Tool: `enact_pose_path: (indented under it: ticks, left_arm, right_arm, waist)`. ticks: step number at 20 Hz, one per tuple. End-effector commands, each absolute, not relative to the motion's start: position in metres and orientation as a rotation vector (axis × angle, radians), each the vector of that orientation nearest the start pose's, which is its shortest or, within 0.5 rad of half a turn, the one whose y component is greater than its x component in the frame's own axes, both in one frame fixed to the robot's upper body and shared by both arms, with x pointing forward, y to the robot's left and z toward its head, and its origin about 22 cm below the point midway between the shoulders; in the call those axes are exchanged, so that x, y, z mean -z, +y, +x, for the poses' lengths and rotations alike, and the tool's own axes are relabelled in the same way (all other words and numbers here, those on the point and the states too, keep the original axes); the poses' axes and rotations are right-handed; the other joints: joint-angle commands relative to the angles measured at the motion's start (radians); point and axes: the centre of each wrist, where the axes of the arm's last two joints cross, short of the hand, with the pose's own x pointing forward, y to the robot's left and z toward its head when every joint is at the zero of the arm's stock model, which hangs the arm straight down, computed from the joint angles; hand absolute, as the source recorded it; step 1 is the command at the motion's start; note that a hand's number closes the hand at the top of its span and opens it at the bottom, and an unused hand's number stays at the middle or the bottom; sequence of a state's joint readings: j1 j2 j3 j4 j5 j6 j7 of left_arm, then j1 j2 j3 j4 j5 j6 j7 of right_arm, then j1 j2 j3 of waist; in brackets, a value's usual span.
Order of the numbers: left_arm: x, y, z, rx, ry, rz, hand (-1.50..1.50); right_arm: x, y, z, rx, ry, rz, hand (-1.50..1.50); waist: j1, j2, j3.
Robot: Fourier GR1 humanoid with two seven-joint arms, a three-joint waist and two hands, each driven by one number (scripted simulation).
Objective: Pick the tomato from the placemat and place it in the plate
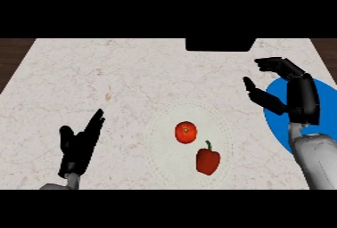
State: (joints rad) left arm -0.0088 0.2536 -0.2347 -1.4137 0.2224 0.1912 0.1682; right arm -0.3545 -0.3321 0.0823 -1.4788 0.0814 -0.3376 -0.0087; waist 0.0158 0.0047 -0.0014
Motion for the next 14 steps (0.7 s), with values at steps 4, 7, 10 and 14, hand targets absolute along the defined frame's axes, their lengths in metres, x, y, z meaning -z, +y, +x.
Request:
enact_pose_path:
  ticks: [4, 7, 10, 14]
  left_arm:
    - [0.031, 0.230, 0.227, 0.005, -1.178, -0.004, 0.00]
    - [0.040, 0.245, 0.224, 0.011, -1.188, 0.001, 0.00]
    - [0.034, 0.225, 0.230, -0.017, -1.181, -0.004, 0.00]
    - [0.029, 0.240, 0.238, -0.005, -1.186, 0.020, 0.00]
  right_arm:
    - [-0.047, -0.260, 0.297, -0.081, -1.967, -0.445, -1.50]
    - [-0.063, -0.252, 0.302, -0.194, -1.928, -0.485, -1.50]
    - [-0.089, -0.263, 0.292, -0.436, -1.804, -0.503, -1.50]
    - [-0.101, -0.252, 0.294, -0.746, -1.613, -0.512, -1.50]
  waist:
    - [-0.015, -0.005, 0.002]
    - [-0.014, -0.005, 0.001]
    - [-0.020, -0.009, 0.000]
    - [-0.015, -0.008, -0.002]
